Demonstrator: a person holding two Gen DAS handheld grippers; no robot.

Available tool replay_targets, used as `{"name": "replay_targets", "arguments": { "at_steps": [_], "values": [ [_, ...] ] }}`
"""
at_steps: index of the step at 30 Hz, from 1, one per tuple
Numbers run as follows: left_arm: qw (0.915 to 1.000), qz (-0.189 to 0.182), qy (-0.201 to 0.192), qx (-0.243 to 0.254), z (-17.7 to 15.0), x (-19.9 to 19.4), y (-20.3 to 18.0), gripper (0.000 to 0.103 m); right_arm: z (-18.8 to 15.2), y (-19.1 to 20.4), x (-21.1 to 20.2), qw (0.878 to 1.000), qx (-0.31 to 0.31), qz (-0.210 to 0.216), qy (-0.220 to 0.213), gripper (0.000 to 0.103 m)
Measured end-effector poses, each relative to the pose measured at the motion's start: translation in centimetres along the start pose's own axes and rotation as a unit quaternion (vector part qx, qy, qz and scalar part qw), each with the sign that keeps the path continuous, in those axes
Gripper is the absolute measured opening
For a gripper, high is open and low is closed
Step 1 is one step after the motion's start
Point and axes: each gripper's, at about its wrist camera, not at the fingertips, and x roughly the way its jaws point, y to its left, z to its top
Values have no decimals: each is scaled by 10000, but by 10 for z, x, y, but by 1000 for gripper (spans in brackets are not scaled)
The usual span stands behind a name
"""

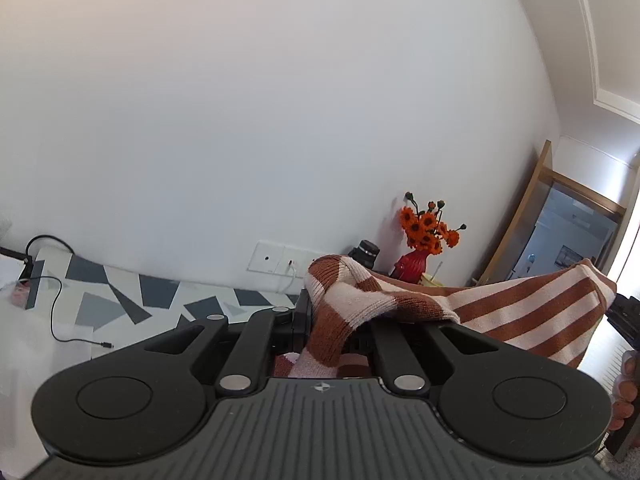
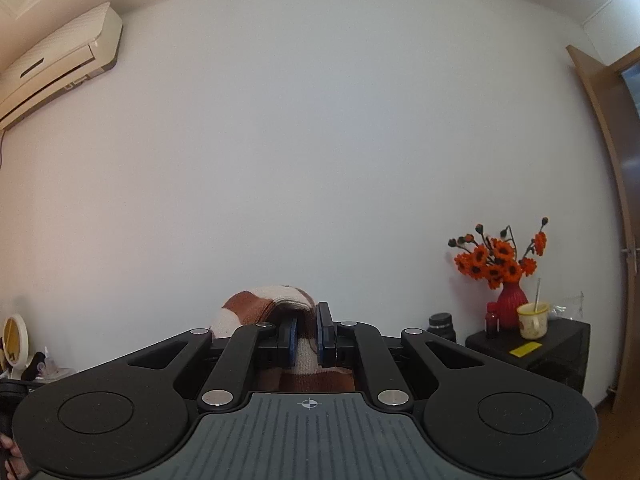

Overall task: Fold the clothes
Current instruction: 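Carry the sweater with both grippers over the ironing board and lower it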

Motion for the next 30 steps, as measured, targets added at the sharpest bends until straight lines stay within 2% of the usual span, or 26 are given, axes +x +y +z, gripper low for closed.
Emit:
{"name": "replay_targets", "arguments": {
  "at_steps": [3,6,9,12,15,18,19,21,23,24,28,30],
  "values": [
    [9999,105,66,56,9,-2,-6,9,8,-15,12,9999,29,129,-89,8],
    [9990,235,223,-302,13,0,-2,9,15,-31,24,9995,64,270,-171,8],
    [9972,478,364,-436,10,7,-3,9,22,-52,38,9979,124,633,-44,8],
    [9938,813,438,-623,6,28,-3,9,27,-71,71,9966,49,812,149,8],
    [9879,1233,420,-841,-1,59,0,9,21,-97,128,9929,70,1115,398,8],
    [9781,1706,479,-1095,-12,105,13,9,-1,-129,211,9861,216,1346,946,8],
    [9755,1840,497,-1097,-13,121,17,9,-14,-135,237,9857,65,1247,1132,8],
    [9671,2322,610,-848,-22,163,25,9,-41,-147,288,9828,-238,1046,1501,8],
    [9574,2785,681,-335,-37,205,32,9,-73,-157,339,9763,-678,723,1922,8],
    [9520,2968,725,-172,-46,222,37,9,-88,-161,357,9721,-789,679,2104,8],
    [9280,3502,1244,-266,-89,294,80,9,-161,-170,425,9513,-1075,661,2814,8],
    [9185,3639,1520,-284,-107,319,98,9,-196,-163,443,9442,-1535,562,2861,8]
  ]
}}
